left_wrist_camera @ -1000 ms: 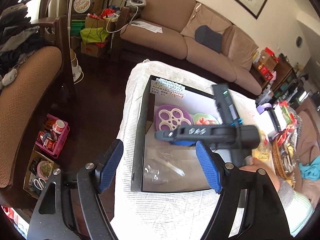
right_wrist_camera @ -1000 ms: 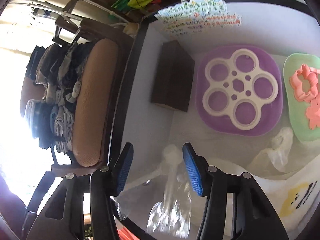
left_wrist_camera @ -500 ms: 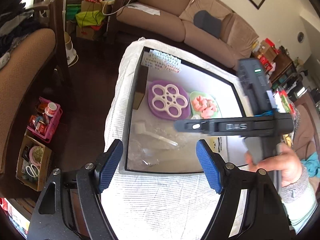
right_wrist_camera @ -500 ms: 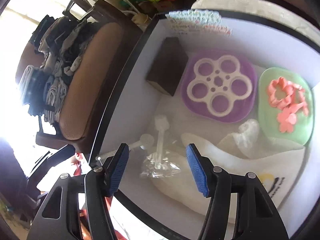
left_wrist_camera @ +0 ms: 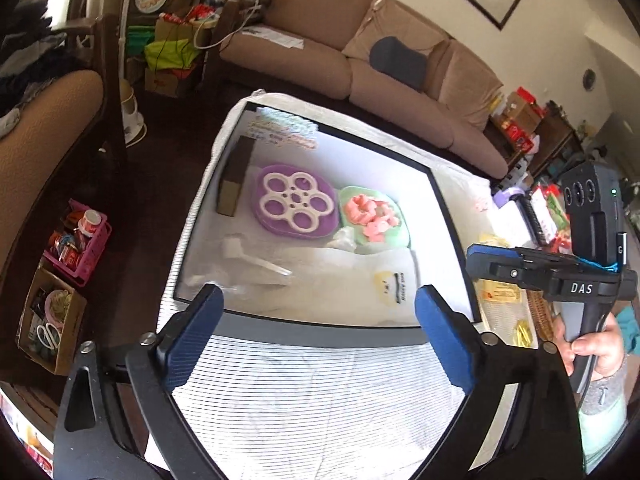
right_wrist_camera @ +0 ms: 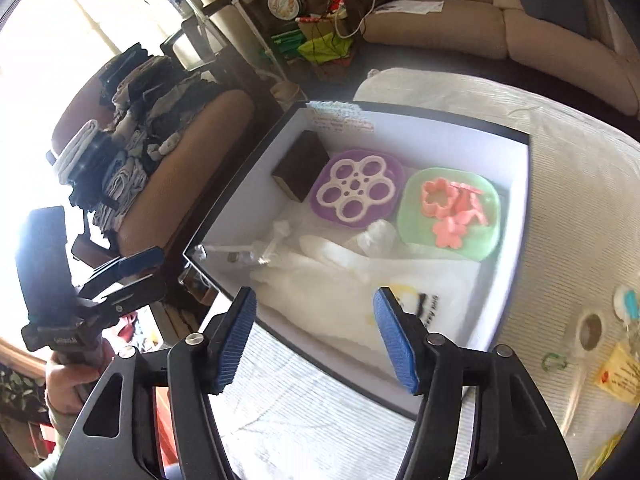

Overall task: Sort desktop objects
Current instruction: 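Withdraw the right gripper from the box back over the cloth, then grasp the Food Mould bag with yellow packaging using the right gripper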

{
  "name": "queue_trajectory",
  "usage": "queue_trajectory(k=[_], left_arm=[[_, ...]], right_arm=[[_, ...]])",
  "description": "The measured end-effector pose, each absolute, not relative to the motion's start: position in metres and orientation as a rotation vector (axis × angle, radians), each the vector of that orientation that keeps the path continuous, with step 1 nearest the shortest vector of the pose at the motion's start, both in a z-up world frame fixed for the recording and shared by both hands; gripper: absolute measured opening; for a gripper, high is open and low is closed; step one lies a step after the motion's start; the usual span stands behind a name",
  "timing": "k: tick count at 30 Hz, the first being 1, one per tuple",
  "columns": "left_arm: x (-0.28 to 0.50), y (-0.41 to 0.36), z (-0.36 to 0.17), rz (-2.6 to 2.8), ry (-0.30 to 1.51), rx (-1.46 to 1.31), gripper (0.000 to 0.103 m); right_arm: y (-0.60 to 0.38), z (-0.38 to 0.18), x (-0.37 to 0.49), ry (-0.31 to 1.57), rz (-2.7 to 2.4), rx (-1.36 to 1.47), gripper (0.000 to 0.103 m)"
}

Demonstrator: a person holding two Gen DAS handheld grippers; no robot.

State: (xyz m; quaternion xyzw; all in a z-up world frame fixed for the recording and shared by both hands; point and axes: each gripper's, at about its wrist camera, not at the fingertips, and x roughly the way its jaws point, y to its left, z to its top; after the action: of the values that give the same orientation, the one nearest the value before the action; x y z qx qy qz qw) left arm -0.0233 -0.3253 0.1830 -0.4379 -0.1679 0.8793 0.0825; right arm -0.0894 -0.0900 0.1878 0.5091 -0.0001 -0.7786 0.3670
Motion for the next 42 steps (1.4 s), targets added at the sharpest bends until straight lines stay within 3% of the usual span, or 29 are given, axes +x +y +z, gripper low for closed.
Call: queue_trajectory(k=[3, 7, 17, 21, 30, 36, 42], left_arm=[[-0.019, -0.273, 0.190, 2.600, -0.385, -1.285, 0.103], [-0.014, -0.204, 0.189, 2.514, -0.381, -1.257, 0.103], [-0.008, -0.041, 0.158, 2.400, -0.225, -1.290, 0.103], [-0.007, 0.003, 0.142, 2.385, -0.160, -1.306, 0.103], [-0.006, 0.056, 0.078, 2.235, -0.236, -1.356, 0.103], [-0.016, 0.070, 0.056, 2.203, -0.071, -1.374, 0.103], [-0.024, 0.068, 0.059, 2.186, -0.036, -1.340, 0.103]], right_arm=[[-0.033, 0.194, -0.067, -0.027, -2.072, 1.277, 0.089], [0.036, 0.190, -0.045, -0.063, -2.134, 1.292, 0.103], [0.179, 0.152, -0.022, -0.064, -2.343, 1.406, 0.103], [0.235, 0.136, -0.023, -0.158, -2.392, 1.423, 0.103], [0.352, 0.094, -0.039, -0.323, -2.461, 1.490, 0.103], [0.355, 0.082, -0.062, -0.381, -2.380, 1.420, 0.103], [0.366, 0.073, -0.107, -0.663, -2.356, 1.347, 0.098]])
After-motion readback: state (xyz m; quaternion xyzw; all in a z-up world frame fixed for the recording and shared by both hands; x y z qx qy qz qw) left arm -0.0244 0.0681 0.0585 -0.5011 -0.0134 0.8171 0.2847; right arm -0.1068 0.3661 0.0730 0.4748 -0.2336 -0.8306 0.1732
